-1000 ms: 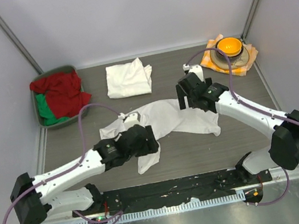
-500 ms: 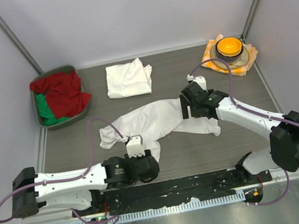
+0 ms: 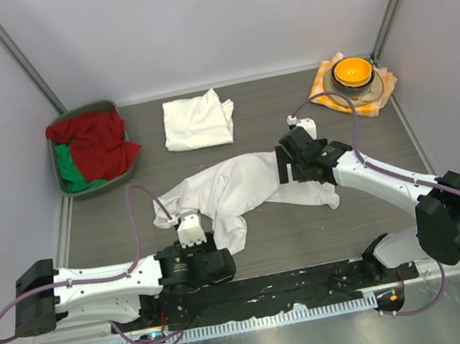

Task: Fold and stack the t-shirts

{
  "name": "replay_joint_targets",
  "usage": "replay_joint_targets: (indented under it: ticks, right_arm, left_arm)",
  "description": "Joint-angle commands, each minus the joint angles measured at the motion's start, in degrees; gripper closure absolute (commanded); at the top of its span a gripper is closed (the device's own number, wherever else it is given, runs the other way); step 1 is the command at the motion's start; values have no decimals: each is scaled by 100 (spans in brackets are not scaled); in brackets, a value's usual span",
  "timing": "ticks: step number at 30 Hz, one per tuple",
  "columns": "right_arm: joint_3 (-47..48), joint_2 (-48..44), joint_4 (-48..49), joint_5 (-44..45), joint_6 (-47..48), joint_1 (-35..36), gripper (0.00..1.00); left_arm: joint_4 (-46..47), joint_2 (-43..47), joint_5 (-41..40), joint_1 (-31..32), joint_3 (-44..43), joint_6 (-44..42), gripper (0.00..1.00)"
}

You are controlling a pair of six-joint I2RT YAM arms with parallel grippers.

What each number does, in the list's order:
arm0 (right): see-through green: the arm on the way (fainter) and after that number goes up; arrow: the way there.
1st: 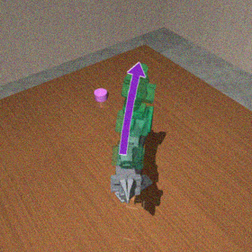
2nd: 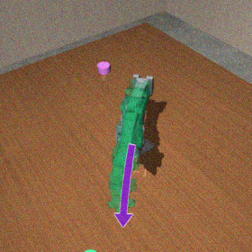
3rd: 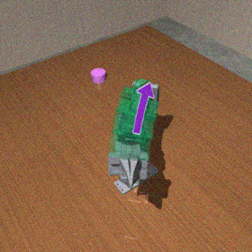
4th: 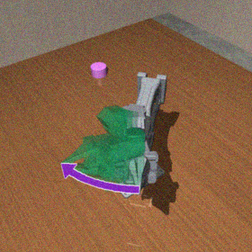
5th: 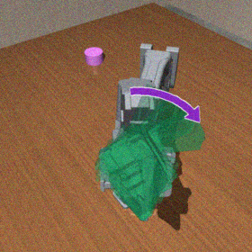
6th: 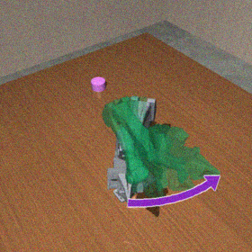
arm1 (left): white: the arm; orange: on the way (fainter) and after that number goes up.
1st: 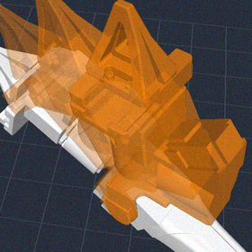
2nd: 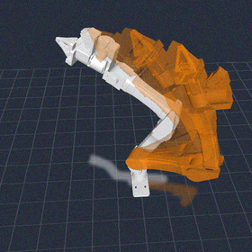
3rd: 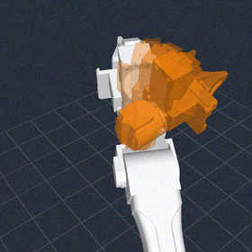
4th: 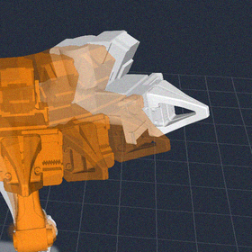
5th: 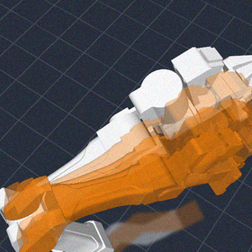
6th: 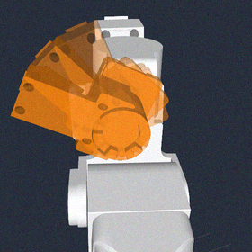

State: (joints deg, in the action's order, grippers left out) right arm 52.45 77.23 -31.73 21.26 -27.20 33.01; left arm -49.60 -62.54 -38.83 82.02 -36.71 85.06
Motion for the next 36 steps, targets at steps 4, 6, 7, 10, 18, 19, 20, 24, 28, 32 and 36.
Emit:
replay_joint_targets:
  ticks: [4, 6, 7, 10, 18, 19, 20, 24, 28, 32, 36]
  right_arm:
    - [20, -164, 193, 1, -40, 21, 6]
    - [11, -173, 184, 10, -40, 21, 6]
    - [11, -173, 184, 10, -31, 21, 6]
    - [2, -200, 193, 19, -13, 21, 6]
    - [-41, -200, 202, 63, 4, 21, 6]
    - [-50, -217, 184, 80, -4, 21, 6]
    - [-68, -235, 184, 133, -13, 21, 6]
    - [-138, -349, 97, 667, -232, 3, 6]
    - [-392, -446, -97, 907, -723, -277, 6]
    - [-726, -455, -141, 653, -1313, -471, 7]
    - [-1121, -419, -158, 511, -1770, -480, 7]
  left_arm:
    - [891, -442, -424, 16, 6, -534, 52]
    - [987, -722, -371, 16, -20, -647, 53]
    - [996, -820, -310, 16, -73, -657, 53]
    - [1014, -1163, -248, 16, -135, -648, 54]
    - [1190, -1471, -248, 16, -65, -595, 74]
    - [1233, -1489, -248, 7, -38, -587, 81]
    - [1260, -1532, -239, 16, -29, -552, 100]
    - [1418, -1533, -117, 16, 102, -455, 100]
    - [1278, -1182, -195, 16, 208, -323, 100]
    - [630, -497, -309, 16, 191, -139, 100]
    - [-47, 127, -336, 25, 6, 28, 100]
